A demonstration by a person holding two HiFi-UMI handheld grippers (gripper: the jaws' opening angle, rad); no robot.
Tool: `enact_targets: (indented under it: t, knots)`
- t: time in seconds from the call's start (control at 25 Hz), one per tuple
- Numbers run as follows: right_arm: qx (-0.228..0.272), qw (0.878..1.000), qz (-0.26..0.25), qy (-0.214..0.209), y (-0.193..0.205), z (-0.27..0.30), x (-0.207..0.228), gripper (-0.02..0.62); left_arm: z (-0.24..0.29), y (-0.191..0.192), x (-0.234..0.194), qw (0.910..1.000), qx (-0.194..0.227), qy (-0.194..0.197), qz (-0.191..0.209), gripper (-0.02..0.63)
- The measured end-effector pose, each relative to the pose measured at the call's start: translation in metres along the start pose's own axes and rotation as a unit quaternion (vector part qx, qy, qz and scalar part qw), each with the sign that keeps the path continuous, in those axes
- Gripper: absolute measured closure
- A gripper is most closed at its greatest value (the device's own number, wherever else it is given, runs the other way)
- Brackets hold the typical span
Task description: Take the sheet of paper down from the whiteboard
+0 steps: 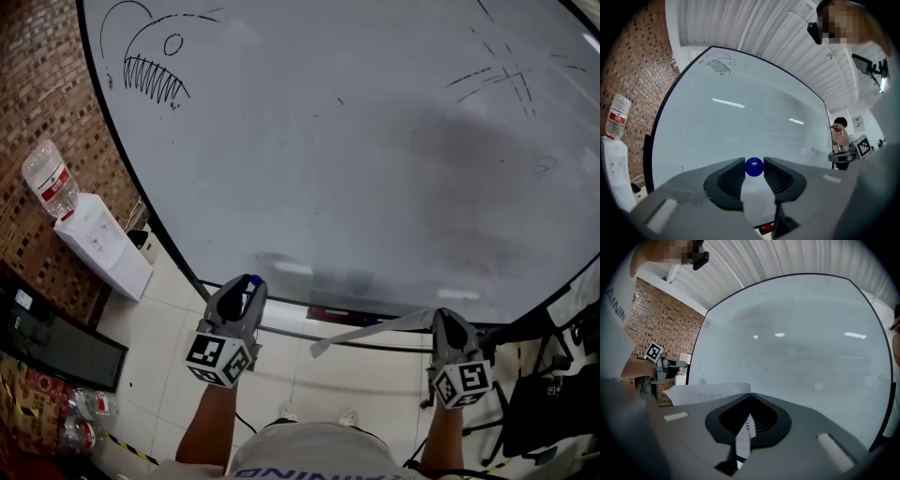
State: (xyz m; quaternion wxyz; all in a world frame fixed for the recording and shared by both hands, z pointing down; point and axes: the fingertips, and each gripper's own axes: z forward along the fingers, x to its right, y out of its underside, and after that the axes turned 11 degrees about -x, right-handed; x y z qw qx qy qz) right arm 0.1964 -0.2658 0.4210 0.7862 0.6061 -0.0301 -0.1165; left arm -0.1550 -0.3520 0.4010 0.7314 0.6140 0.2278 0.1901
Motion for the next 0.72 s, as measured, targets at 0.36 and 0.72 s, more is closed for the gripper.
enact_targets:
  t: [0.36,0.72]
  knots:
    - [-0.013,1.000,0.005,-0.002,0.009,-0.008,0.007,0.588,0.007,0.003,0.008,0.9998,-0.018,0.002,-0.008,0.474]
    - [-0.008,1.000,0.014,-0.004,0.001,-0.005,0.010,0.588,0.013,0.009,0.011,0.9994,-0.032,0.003,-0.014,0.474]
